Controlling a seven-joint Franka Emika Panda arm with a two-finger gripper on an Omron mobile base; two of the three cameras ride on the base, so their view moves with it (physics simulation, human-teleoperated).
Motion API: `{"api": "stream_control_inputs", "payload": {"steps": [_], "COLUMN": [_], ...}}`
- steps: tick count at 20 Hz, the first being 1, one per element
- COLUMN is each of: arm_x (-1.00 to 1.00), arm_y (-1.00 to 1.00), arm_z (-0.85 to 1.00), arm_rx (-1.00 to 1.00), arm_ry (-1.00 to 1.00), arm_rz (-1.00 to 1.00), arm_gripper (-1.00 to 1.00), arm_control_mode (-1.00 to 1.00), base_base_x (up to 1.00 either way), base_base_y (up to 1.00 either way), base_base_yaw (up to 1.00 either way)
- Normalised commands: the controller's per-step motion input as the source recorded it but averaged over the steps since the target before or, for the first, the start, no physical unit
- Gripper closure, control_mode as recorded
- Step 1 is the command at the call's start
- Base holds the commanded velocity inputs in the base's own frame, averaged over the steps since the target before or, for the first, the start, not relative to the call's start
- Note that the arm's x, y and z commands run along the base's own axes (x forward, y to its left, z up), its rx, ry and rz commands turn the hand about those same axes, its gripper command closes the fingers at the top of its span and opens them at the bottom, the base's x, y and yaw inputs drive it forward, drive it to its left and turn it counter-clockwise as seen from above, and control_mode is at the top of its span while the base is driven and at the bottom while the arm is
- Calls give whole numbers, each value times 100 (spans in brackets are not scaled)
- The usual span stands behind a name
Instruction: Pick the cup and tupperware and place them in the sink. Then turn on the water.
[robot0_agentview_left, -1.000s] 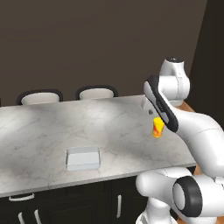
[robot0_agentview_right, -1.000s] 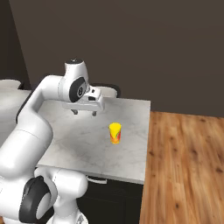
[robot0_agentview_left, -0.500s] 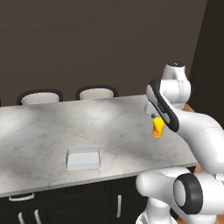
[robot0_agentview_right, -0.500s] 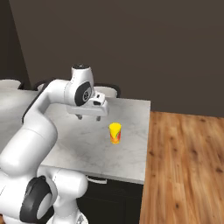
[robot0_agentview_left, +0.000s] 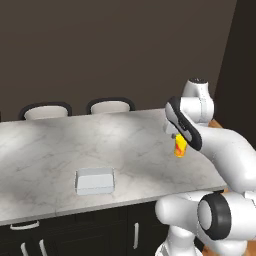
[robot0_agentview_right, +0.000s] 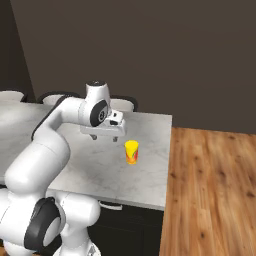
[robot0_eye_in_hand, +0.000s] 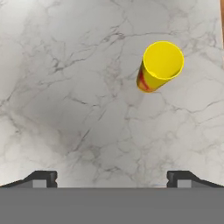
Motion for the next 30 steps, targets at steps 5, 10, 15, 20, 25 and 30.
{"api": "stream_control_inputs", "payload": {"steps": [5, 10, 15, 20, 25, 30], "arm_x": [25, 26, 19, 7, 6, 14], "arm_y": [0, 0, -6, -14, -18, -11], "arm_z": [-15, -12, -12, -8, -13, -16], "arm_rx": [0, 0, 0, 0, 0, 0], "arm_ry": [0, 0, 0, 1, 1, 0], "arm_rz": [0, 0, 0, 0, 0, 0], "arm_gripper": [-100, -100, -100, -100, -100, -100], "arm_control_mode": [-100, -100, -100, -100, -100, -100], "base_base_x": [0, 0, 0, 0, 0, 0], "base_base_y": [0, 0, 0, 0, 0, 0], "base_base_yaw": [0, 0, 0, 0, 0, 0]}}
